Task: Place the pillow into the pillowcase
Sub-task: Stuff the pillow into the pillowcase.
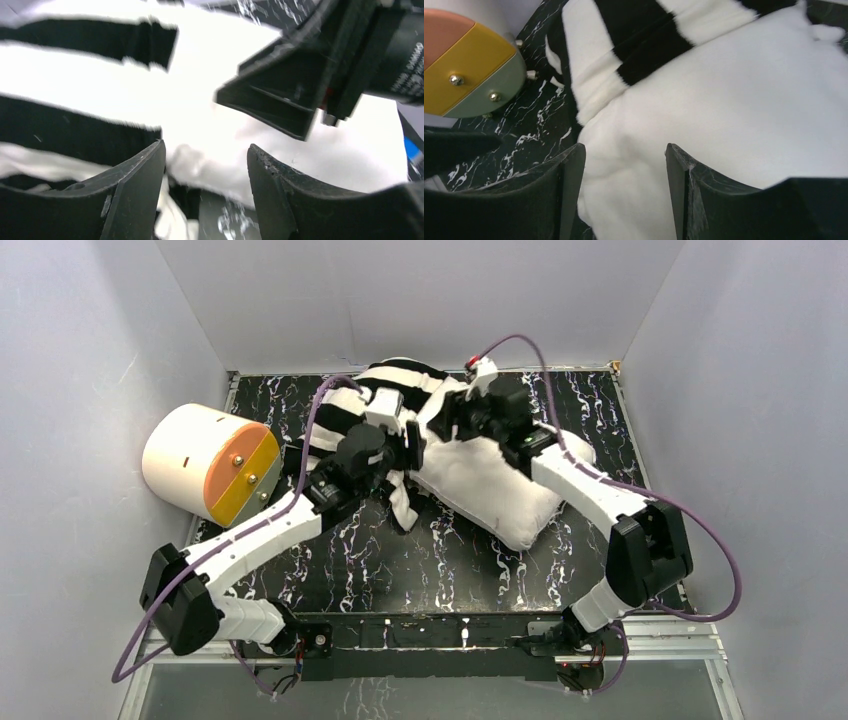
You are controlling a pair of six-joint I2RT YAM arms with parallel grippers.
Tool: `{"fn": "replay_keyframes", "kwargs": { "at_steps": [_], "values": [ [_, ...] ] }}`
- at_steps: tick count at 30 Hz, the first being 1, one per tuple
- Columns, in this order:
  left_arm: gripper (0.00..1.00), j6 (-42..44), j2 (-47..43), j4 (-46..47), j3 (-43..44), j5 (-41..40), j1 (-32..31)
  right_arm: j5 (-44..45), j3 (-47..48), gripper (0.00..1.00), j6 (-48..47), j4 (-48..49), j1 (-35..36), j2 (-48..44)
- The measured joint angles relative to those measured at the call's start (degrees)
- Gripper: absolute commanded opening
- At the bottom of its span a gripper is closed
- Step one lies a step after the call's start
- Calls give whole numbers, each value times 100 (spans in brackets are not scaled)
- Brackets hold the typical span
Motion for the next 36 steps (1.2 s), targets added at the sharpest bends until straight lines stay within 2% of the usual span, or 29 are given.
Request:
{"fn": "replay_keyframes", "kwargs": {
  "at_steps": [3,8,13,14,15,17,19,24,30,32,36],
  "values": [
    [59,424,433,-70,820,-470,48,-501,348,68,-205,-398,-660,-28],
    [59,984,1993,-122,2518,-855,313,-1163,918,67,-422,-855,-1725,289],
    [58,1311,3506,-297,3768,-970,570,-1744,1373,62,-564,-848,-2046,1058],
    [55,1360,3786,-354,3991,-981,614,-1875,1399,61,-564,-848,-2048,1211],
    [46,1408,4052,-424,4201,-997,656,-2009,1401,59,-560,-837,-2039,1360],
    [21,1493,4489,-553,4548,-1029,721,-2221,1399,58,-507,-811,-2009,1600],
    [1,1596,4830,-647,4817,-1029,767,-2341,1353,56,-448,-647,-1963,1770],
    [0,1644,4953,-909,4999,-468,833,-2450,988,49,-173,101,-1797,1794],
    [0,778,4494,-1062,4868,704,850,-2312,293,45,492,1189,-1598,1792],
    [0,339,4063,-938,4413,905,748,-2194,109,43,717,1508,-1556,1770],
    [0,-566,3091,-203,2817,1102,522,-2009,-140,42,1108,1950,-1445,1729]
  ]
}}
